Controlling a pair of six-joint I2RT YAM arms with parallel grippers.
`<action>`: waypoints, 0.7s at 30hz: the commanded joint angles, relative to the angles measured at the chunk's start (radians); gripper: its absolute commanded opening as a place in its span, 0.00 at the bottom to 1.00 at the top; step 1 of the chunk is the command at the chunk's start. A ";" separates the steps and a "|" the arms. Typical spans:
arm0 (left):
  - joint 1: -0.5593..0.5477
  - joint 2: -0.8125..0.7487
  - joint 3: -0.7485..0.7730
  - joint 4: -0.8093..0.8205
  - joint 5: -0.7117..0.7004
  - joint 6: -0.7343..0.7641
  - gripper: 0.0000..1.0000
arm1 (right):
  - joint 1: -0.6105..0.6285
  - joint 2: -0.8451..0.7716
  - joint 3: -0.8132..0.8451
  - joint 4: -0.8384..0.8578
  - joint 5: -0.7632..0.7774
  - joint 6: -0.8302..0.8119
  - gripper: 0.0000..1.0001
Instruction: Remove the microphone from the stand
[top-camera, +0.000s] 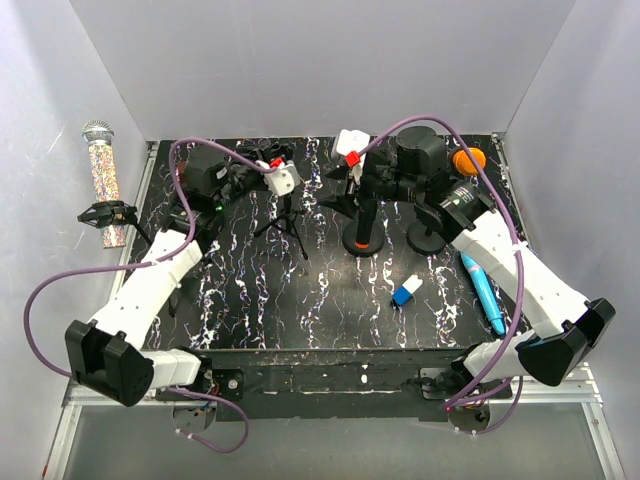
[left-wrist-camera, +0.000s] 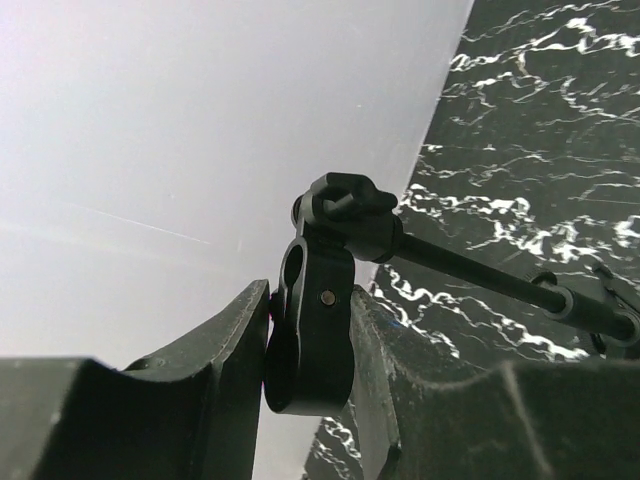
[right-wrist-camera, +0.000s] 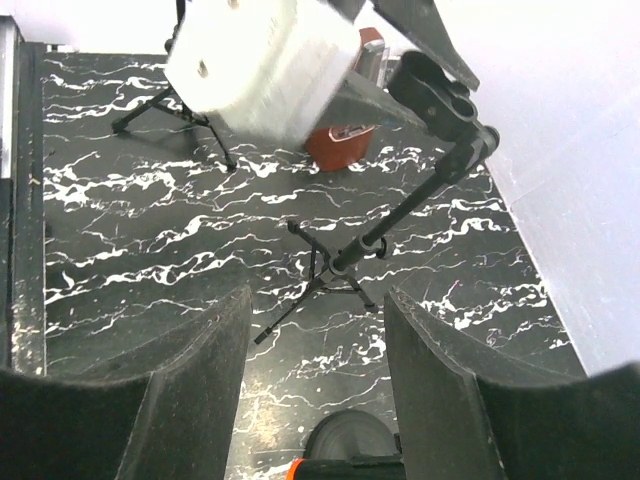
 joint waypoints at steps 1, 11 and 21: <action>-0.026 0.050 0.027 0.218 -0.124 0.087 0.00 | 0.004 -0.039 0.005 0.097 0.027 0.017 0.63; -0.037 0.186 -0.024 0.423 -0.256 0.075 0.00 | 0.004 -0.043 0.036 0.094 0.032 0.034 0.63; -0.040 0.035 -0.090 0.084 -0.082 0.001 0.34 | 0.004 -0.065 -0.014 0.094 0.055 0.031 0.63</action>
